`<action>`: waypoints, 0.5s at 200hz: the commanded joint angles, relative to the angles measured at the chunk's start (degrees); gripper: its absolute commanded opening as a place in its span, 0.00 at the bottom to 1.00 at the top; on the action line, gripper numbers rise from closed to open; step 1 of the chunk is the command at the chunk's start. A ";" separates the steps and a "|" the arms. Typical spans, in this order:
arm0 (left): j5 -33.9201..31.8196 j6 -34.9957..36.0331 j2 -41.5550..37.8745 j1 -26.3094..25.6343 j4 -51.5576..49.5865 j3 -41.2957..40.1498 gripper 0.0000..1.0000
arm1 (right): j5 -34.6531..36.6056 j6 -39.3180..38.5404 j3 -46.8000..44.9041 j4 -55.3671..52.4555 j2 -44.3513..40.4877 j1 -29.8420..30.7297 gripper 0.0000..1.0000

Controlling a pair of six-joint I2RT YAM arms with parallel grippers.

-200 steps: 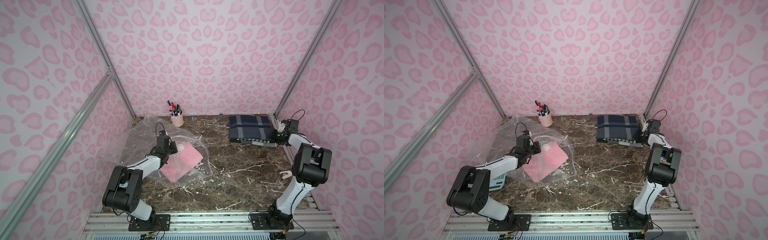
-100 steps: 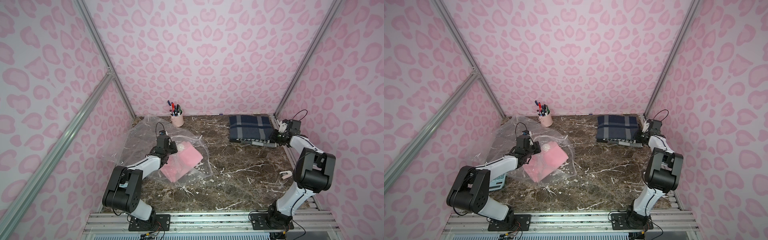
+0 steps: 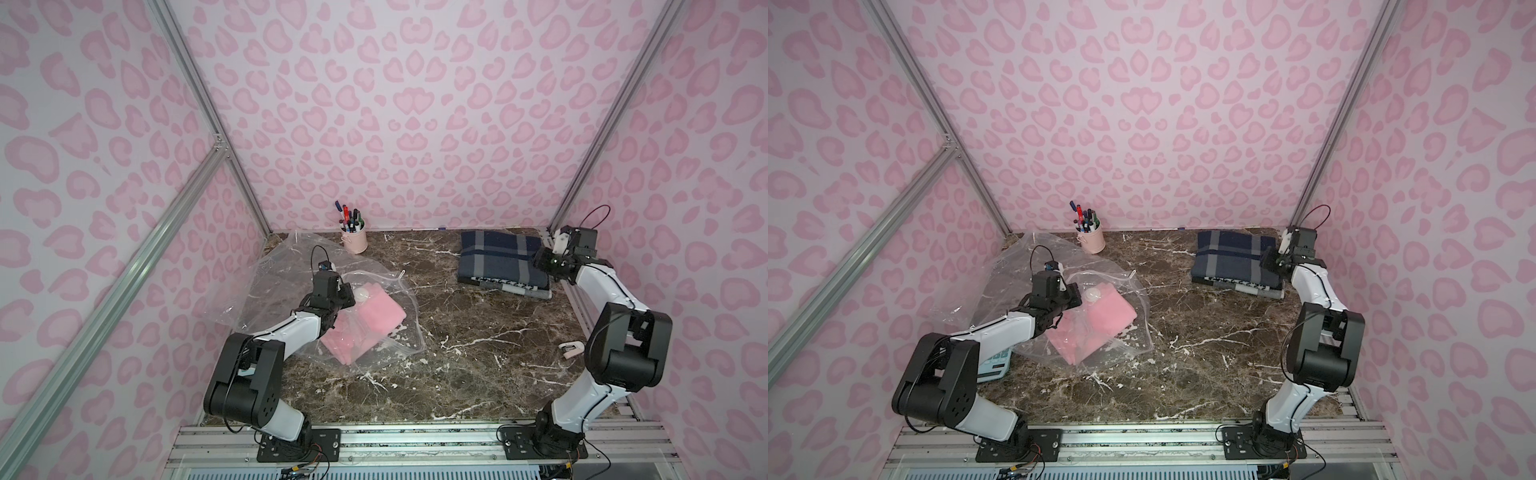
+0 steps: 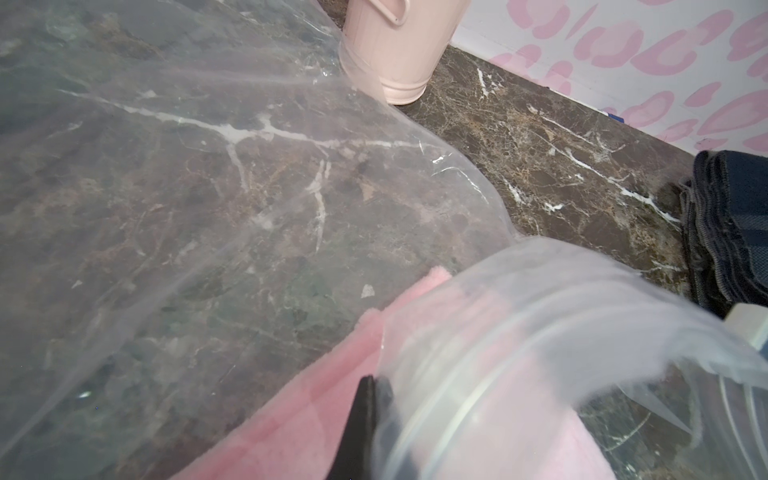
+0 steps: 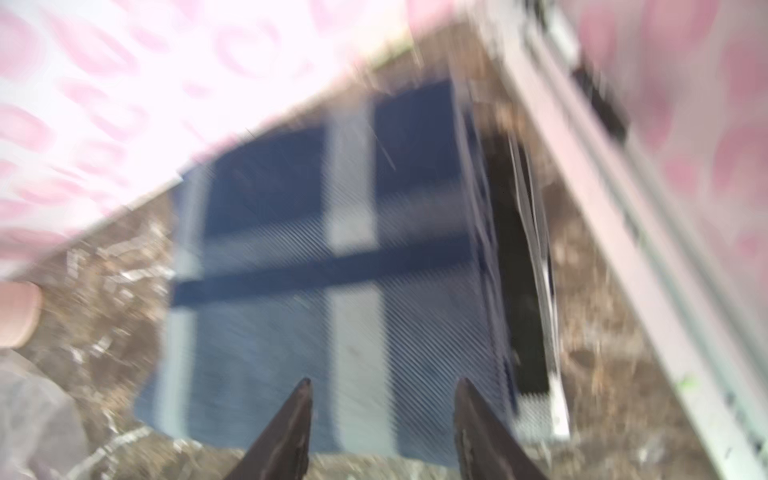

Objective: Take the blanket out of the vacuum bag
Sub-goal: Place the blanket at the corner of the board.

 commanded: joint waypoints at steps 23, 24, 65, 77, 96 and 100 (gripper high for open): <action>1.41 -1.03 1.22 -0.34 0.74 0.06 0.04 | -5.47 2.91 9.22 2.75 7.35 0.79 0.62; 1.38 -1.03 1.19 -0.35 0.73 0.08 0.04 | -6.04 3.13 9.34 2.87 7.79 0.73 0.62; -0.43 0.26 -0.77 -0.28 -1.01 0.76 0.04 | -17.91 9.70 17.60 7.11 22.61 -0.96 0.62; -0.92 0.54 -0.98 -0.35 -1.46 0.94 0.04 | -18.40 10.95 17.41 7.92 24.26 -1.07 0.62; -1.06 0.68 -0.54 -0.34 -1.57 1.07 0.04 | -17.32 11.44 14.88 9.10 24.82 -1.08 0.62; -0.98 0.56 -0.35 -0.29 -1.57 1.15 0.04 | -17.06 11.29 14.47 8.99 24.92 -1.11 0.62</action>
